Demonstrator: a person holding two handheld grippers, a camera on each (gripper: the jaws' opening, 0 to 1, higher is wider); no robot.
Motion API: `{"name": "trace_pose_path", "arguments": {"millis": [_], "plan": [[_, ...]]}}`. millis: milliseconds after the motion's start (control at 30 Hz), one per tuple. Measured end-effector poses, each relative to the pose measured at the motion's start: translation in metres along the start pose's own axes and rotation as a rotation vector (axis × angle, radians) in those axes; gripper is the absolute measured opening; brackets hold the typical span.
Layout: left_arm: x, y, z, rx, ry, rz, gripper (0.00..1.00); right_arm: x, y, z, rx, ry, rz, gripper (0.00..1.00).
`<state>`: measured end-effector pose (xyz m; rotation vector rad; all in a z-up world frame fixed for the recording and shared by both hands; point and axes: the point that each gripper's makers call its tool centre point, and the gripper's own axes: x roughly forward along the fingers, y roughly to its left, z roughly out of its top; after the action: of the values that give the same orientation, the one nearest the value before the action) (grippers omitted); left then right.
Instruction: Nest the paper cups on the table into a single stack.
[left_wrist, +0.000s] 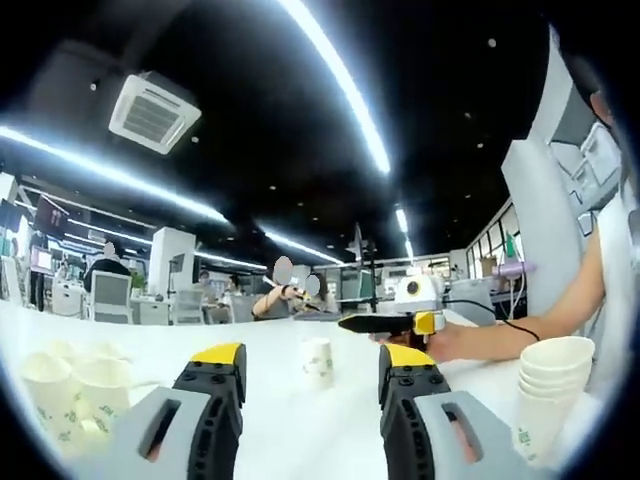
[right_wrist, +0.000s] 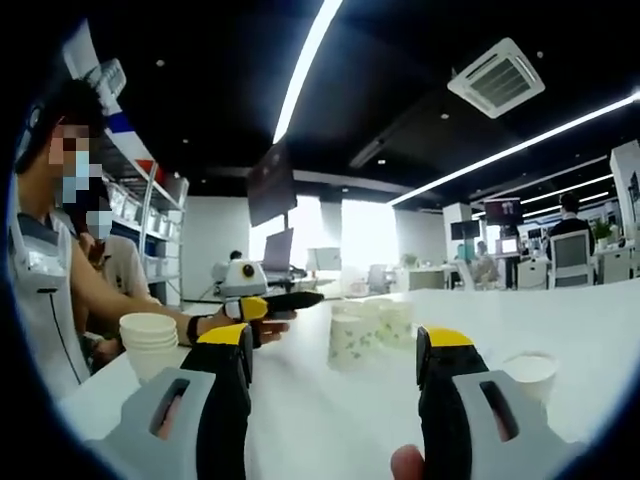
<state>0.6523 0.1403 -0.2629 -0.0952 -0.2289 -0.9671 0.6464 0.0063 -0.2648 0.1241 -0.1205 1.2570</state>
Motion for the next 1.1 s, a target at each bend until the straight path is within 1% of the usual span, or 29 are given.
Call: {"name": "trace_pose_path", "arguments": {"millis": [67, 200, 300, 367, 500, 567, 667, 800, 933, 1033, 1100], "plan": [[0.0, -0.003, 0.0, 0.015, 0.002, -0.005, 0.55, -0.001, -0.003, -0.001, 0.004, -0.002, -0.009, 0.7], [0.001, -0.01, 0.0, 0.006, -0.008, -0.034, 0.45, -0.001, -0.003, -0.005, 0.007, 0.009, -0.011, 0.69], [0.002, -0.014, -0.005, -0.01, 0.011, -0.042, 0.43, -0.003, -0.007, -0.002, 0.016, -0.002, -0.018, 0.67], [0.003, -0.016, -0.006, -0.006, 0.013, -0.044, 0.44, -0.005, -0.007, 0.001, 0.018, -0.014, -0.018, 0.66], [0.003, -0.018, -0.005, 0.015, 0.015, -0.046, 0.45, -0.005, -0.008, 0.001, 0.01, -0.011, -0.017, 0.65], [0.002, -0.019, -0.004, 0.019, 0.003, -0.05, 0.44, -0.006, -0.011, 0.003, 0.013, -0.015, -0.02, 0.64], [0.003, -0.02, -0.003, 0.021, -0.001, -0.053, 0.44, -0.007, -0.008, 0.005, 0.015, -0.02, -0.013, 0.61], [0.003, -0.018, -0.006, 0.015, 0.017, -0.043, 0.44, -0.007, -0.005, 0.007, 0.012, -0.026, -0.012, 0.6], [0.003, -0.018, -0.004, 0.022, 0.004, -0.044, 0.44, -0.007, -0.005, 0.011, 0.011, -0.043, -0.02, 0.59], [0.003, -0.017, -0.006, 0.019, 0.018, -0.036, 0.47, -0.007, -0.006, 0.011, 0.017, -0.048, -0.025, 0.57], [0.003, -0.016, -0.007, 0.014, 0.022, -0.034, 0.49, -0.007, -0.006, 0.01, 0.013, -0.037, -0.027, 0.57]]}}
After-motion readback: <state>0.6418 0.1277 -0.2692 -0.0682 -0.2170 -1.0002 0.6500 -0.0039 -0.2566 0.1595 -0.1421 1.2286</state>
